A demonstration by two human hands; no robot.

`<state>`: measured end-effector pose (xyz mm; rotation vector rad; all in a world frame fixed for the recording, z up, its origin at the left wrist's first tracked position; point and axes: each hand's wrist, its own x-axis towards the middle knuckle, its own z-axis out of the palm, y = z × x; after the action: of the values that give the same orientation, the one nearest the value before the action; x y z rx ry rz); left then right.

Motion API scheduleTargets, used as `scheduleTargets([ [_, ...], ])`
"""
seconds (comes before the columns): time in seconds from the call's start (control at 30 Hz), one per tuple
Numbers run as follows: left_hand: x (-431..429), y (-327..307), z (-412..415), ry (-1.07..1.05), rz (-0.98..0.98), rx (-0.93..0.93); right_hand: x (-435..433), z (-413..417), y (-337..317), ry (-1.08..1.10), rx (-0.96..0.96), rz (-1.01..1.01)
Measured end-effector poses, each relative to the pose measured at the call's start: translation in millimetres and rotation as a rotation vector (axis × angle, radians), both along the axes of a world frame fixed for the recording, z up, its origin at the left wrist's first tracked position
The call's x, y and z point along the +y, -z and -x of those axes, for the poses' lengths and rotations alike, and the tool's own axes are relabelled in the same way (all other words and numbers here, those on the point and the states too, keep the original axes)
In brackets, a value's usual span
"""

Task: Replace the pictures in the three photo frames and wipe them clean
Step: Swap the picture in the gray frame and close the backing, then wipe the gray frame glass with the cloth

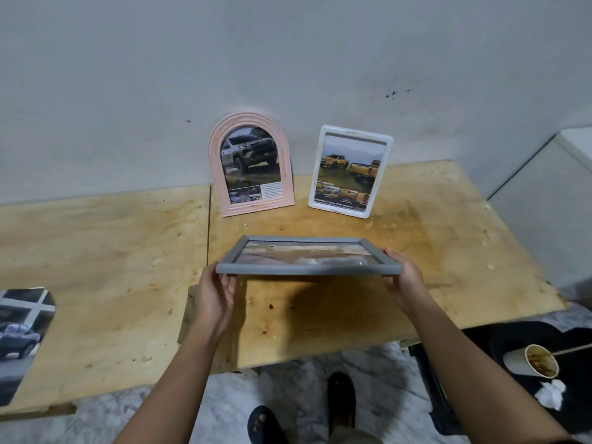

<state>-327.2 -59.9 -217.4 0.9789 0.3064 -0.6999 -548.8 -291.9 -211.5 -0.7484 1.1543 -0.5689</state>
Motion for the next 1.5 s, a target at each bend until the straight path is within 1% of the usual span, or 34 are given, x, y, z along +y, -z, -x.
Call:
scheduleTargets([
  [0.1, 15.8, 8.5, 2.3, 0.092, -0.043, 0.037, 3.7, 9.9, 3.9, -0.06, 0.017, 0.001],
  [0.17, 21.9, 13.2, 4.9, 0.172, -0.101, -0.009, 5.8, 16.3, 2.2, -0.176, 0.091, 0.031],
  [0.23, 25.7, 20.3, 7.1, 0.236, -0.201, -0.077, 6.6, 20.8, 4.3, -0.25, 0.175, 0.062],
  [0.37, 24.7, 29.4, 13.9, 0.328, -0.337, -0.145, 7.6, 20.7, 14.8, -0.238, 0.282, 0.103],
  [0.47, 23.5, 33.7, 17.8, 0.365, -0.423, -0.172, 5.9, 19.5, 26.4, -0.275, 0.403, 0.163],
  [0.6, 25.3, 39.9, 19.8, 0.442, -0.584, -0.325, 6.9, 17.2, 31.5, -0.283, 0.538, 0.282],
  [0.7, 24.2, 38.5, 25.0, 0.484, -0.651, -0.443, 12.3, 15.6, 31.9, -0.311, 0.64, 0.396],
  [0.8, 24.9, 44.6, 28.8, 0.538, -0.727, -0.581, 21.1, 13.5, 32.8, -0.329, 0.695, 0.493],
  [0.87, 25.6, 49.1, 32.2, 0.572, -0.783, -0.624, 27.9, 12.6, 33.9, -0.336, 0.714, 0.534],
  [1.0, 23.5, 48.5, 44.5, 0.561, -0.855, -0.659, 40.2, 15.6, 44.9, -0.357, 0.76, 0.564],
  [1.13, 26.6, 52.2, 43.9, 0.539, -0.854, -0.726, 48.5, 17.5, 50.7, -0.35, 0.769, 0.623],
  [1.23, 32.1, 48.2, 36.0, 0.382, -0.914, -0.772, 50.6, 18.1, 54.5, -0.342, 0.789, 0.639],
  [1.33, 39.5, 42.6, 24.2, 0.183, -1.05, -0.838, 52.5, 16.4, 57.1, -0.317, 0.809, 0.647],
  [1.4, 46.4, 44.5, 14.0, 0.138, -1.171, -0.809, 54.0, 13.7, 57.8, -0.3, 0.823, 0.65],
  [1.5, 53.2, 50.2, 3.5, 0.23, -1.331, -0.671, 55.8, 11.2, 59.1, -0.289, 0.864, 0.637],
])
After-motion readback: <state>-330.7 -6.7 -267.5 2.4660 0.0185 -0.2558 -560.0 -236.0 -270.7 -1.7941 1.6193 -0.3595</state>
